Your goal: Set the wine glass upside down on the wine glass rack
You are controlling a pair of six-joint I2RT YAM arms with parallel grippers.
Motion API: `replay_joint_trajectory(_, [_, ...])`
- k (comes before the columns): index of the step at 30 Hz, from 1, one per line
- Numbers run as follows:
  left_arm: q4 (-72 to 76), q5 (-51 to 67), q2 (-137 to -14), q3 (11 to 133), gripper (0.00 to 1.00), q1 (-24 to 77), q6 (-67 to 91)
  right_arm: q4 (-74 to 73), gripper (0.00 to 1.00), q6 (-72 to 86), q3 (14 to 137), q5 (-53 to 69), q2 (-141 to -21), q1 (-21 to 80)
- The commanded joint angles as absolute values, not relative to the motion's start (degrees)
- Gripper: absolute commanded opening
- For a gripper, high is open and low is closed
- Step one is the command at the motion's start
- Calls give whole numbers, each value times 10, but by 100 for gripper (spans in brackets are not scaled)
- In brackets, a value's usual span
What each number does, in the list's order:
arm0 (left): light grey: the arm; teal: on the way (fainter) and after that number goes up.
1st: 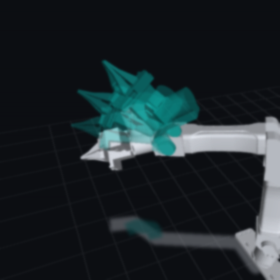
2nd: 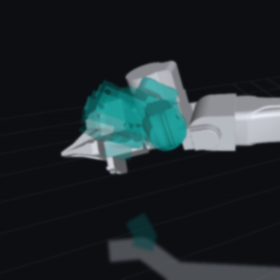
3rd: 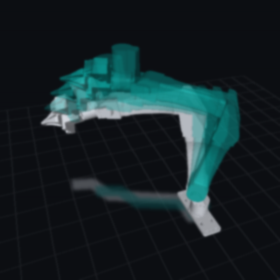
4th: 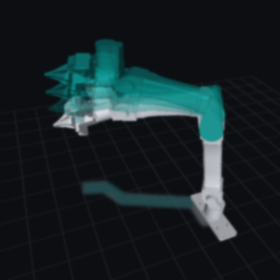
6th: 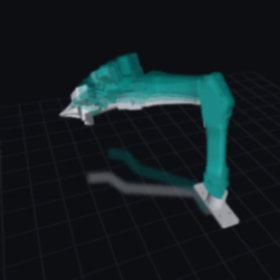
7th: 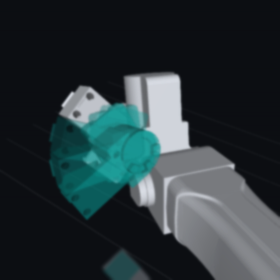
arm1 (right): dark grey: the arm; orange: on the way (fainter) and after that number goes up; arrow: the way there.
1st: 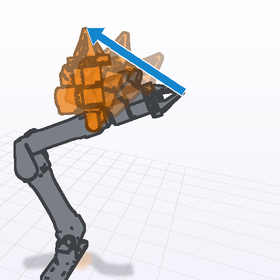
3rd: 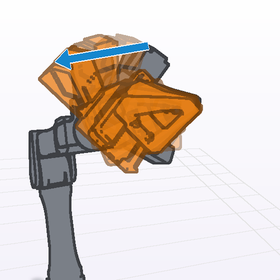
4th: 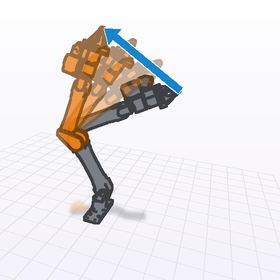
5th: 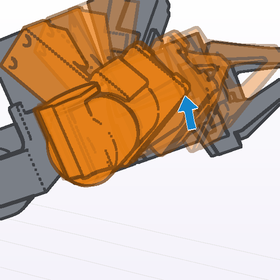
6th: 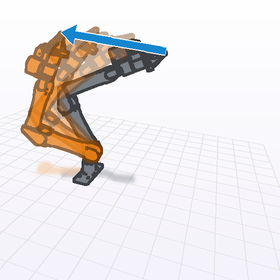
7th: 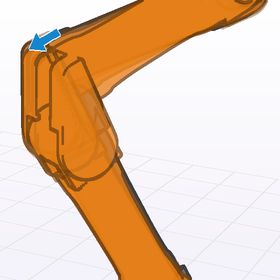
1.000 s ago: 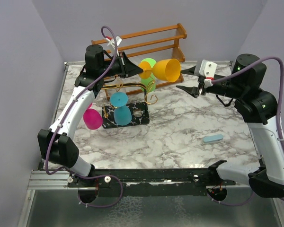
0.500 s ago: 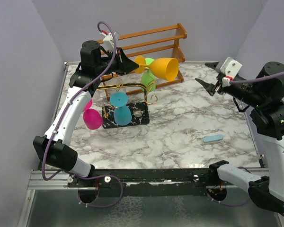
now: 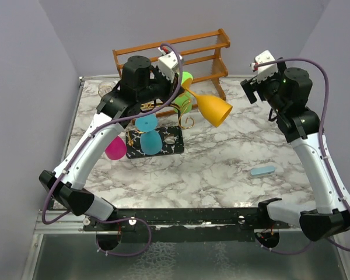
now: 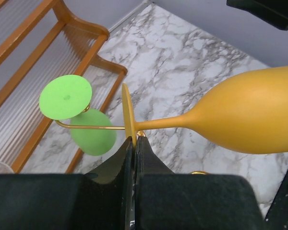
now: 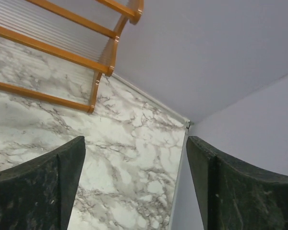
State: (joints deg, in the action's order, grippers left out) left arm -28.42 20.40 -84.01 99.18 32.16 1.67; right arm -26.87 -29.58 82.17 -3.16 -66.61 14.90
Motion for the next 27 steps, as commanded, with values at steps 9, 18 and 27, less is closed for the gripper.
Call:
replay_joint_trajectory(9, [-328,42,-836,1014,0,396,-154,-227,94,-214,820,3,-718,113])
replay_joint_trajectory(18, [-350,-33,-856,1029,0,450,-254,-201,94,-207,765,58,-732,112])
replay_joint_trajectory(27, [-362,-92,-883,1024,0,510,-363,-172,95,-177,716,127,-738,104])
